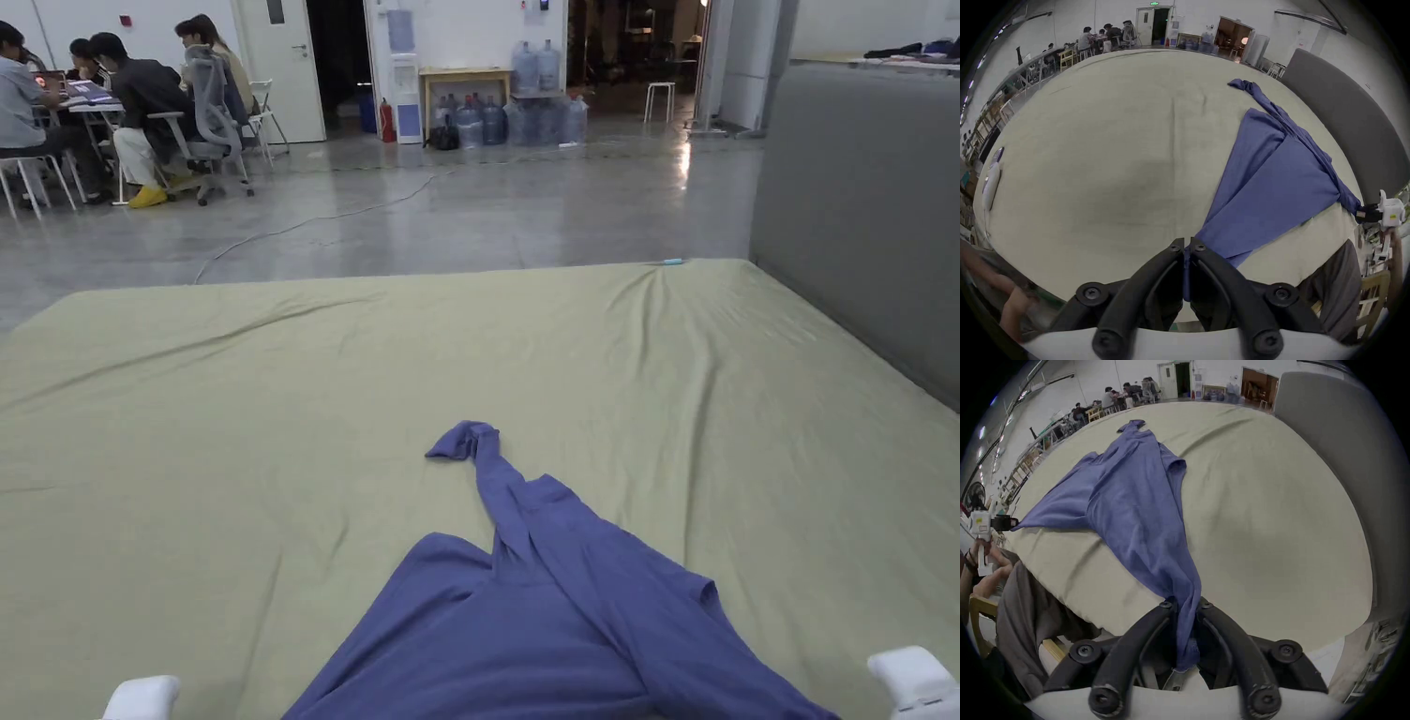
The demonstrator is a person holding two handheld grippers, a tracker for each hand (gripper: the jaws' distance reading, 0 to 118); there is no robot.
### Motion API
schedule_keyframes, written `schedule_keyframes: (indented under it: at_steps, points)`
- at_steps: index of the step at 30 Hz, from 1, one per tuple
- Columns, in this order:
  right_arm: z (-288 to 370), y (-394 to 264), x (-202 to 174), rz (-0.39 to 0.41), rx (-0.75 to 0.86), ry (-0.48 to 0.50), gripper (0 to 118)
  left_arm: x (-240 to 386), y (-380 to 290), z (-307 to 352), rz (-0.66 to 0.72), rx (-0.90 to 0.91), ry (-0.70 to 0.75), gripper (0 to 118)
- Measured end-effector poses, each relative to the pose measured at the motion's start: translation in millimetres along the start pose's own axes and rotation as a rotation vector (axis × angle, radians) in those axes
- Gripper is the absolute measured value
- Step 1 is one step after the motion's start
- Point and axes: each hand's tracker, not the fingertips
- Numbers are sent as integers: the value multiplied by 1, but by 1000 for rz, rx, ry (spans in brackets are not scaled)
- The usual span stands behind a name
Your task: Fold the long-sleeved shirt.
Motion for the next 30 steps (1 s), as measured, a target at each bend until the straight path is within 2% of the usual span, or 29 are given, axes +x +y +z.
schedule_keyframes:
  at_steps: [1, 2, 3, 4, 5, 6, 7, 9, 13, 14, 15, 16, 17, 23, 24, 25, 26, 27, 30]
  points:
    - [0, 0, -2, 9, -5, -4, 7, 0, 1, -1, 0, -1, 2, 0]
    - [1, 3, -3, 31, -4, -13, 12, 0, 2, -1, 5, 4, -1, 0]
    - [3, 6, -4, 47, -2, -14, 28, 4, 0, 1, 6, 16, -14, 1]
    - [7, 8, -4, 60, 1, -28, 61, 5, 2, 4, 3, 27, -24, 30]
    - [14, 7, -8, 63, 12, -43, 89, 8, 5, 9, -9, 36, -28, 68]
    - [20, 9, -7, 63, 24, -54, 104, 10, 8, 14, -26, 41, -24, 104]
    - [28, 11, -5, 64, 44, -51, 106, 16, 6, 20, -44, 37, -28, 118]
    - [51, 15, -3, 26, 128, -25, 105, 20, 12, 37, -74, 99, -80, 117]
    - [79, 28, -5, -48, 216, -14, 98, 32, 20, 58, -80, 110, -53, 114]
    - [83, 31, -7, -49, 235, -13, 78, 33, 22, 62, -82, 141, -54, 105]
    - [85, 34, -10, -47, 244, -20, 47, 34, 23, 64, -88, 162, -56, 82]
    - [83, 36, -13, -48, 238, -28, 2, 36, 23, 63, -84, 163, -47, 32]
    - [84, 36, -19, -42, 247, -40, 0, 37, 23, 61, -75, 160, -22, 0]
    - [71, 34, -32, -17, 212, -5, 0, 32, 14, 47, -55, 141, -40, 0]
    - [68, 33, -33, -17, 208, 0, 0, 30, 12, 43, -62, 129, -31, 4]
    - [64, 33, -33, -20, 203, 1, 0, 29, 11, 38, -63, 103, -23, 43]
    - [62, 33, -34, -23, 196, 1, 0, 27, 8, 32, -58, 53, -8, 78]
    - [59, 32, -35, -25, 189, -1, 0, 20, 8, 18, -44, 13, 14, 92]
    - [54, 32, -36, -29, 175, 0, 0, 15, 2, 1, -26, -9, 49, 88]
